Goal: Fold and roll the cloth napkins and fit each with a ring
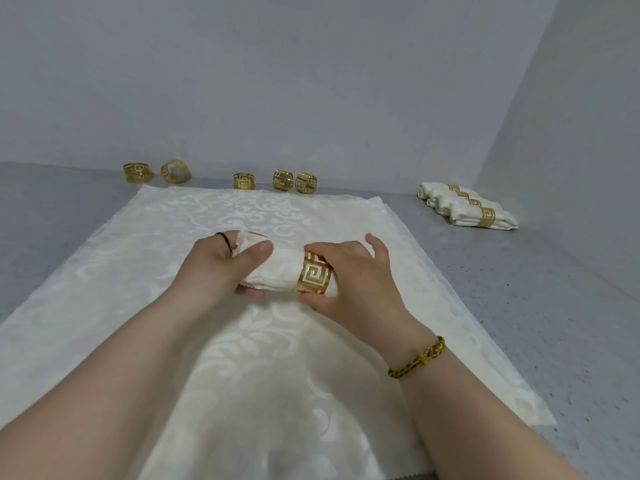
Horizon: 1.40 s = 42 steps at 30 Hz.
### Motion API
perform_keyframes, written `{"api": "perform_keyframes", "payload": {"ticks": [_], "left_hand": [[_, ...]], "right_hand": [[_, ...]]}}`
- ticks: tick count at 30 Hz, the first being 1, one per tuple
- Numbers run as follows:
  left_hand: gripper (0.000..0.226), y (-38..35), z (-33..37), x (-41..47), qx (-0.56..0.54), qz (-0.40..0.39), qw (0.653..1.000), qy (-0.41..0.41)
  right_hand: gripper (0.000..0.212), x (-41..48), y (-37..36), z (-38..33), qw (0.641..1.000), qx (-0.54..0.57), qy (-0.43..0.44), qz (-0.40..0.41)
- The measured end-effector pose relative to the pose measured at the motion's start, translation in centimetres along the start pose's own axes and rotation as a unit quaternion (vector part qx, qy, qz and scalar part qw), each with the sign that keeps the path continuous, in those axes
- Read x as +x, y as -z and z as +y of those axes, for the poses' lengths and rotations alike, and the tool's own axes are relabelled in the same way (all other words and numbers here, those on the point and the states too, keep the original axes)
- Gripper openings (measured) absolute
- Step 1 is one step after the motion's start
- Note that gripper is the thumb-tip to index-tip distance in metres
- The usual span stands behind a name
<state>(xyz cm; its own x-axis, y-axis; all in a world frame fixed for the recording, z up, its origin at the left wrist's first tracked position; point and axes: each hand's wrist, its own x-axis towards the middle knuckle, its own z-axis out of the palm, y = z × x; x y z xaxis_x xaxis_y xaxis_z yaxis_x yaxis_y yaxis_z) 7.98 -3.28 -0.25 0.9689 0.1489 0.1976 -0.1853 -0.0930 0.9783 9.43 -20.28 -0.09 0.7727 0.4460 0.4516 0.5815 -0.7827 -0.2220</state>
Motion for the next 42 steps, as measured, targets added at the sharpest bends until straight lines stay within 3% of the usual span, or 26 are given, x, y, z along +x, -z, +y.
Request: {"api": "perform_keyframes", "payload": {"ticks": [7,11,17,22,24,26,29,31,33,38,42], "left_hand": [[0.027,-0.1,-0.5,0.1,0.019,-0.036,0.997,0.058],[0.065,-0.1,-0.4,-0.4,0.042,-0.092,0.994,0.03],[0.021,-1.0,-0.6,-0.4,0.032,0.033,0.998,0.043],[0.01,-1.4,-1.2,-0.1,-0.057,0.025,0.994,0.093],[0.007,-1.4,-1.3,-0.1,-0.101,0.016,0.989,0.109],[0.005,-1.4,-1.2,-0.1,-0.141,0.016,0.982,0.123],[0.005,-1.1,-1.0,0.0,-0.185,0.028,0.973,0.136],[0.003,-1.0,-0.8,0.0,-0.189,0.019,0.972,0.141],[0.006,-1.0,-0.7,-0.2,-0.173,0.002,0.974,0.148],[0.003,-1.5,-0.1,-0.8,-0.174,0.007,0.971,0.164],[0.017,-2.8,0.5,-1.1,-0.103,0.014,0.982,0.155]], "right_hand": [[0.05,-0.2,-0.3,0.4,0.999,-0.012,0.01,0.037],[0.051,-0.1,-0.3,0.9,0.998,-0.015,0.015,0.053],[0.051,0.0,-1.4,1.0,0.994,-0.016,0.016,0.106],[0.057,0.1,-1.6,1.1,0.994,0.003,0.02,0.106],[0.065,0.0,-0.8,1.2,0.994,0.058,-0.012,0.087],[0.066,-0.4,0.7,1.1,0.969,0.202,-0.124,0.068],[0.049,-0.6,2.1,1.8,0.866,0.395,-0.302,0.053],[0.03,-0.8,2.3,2.1,0.795,0.501,-0.341,-0.018],[0.019,-1.1,2.2,1.8,0.755,0.561,-0.337,-0.038],[0.017,-1.8,3.0,2.8,0.786,0.512,-0.347,0.006],[0.02,-2.7,4.4,4.7,0.778,0.516,-0.359,-0.003]]}}
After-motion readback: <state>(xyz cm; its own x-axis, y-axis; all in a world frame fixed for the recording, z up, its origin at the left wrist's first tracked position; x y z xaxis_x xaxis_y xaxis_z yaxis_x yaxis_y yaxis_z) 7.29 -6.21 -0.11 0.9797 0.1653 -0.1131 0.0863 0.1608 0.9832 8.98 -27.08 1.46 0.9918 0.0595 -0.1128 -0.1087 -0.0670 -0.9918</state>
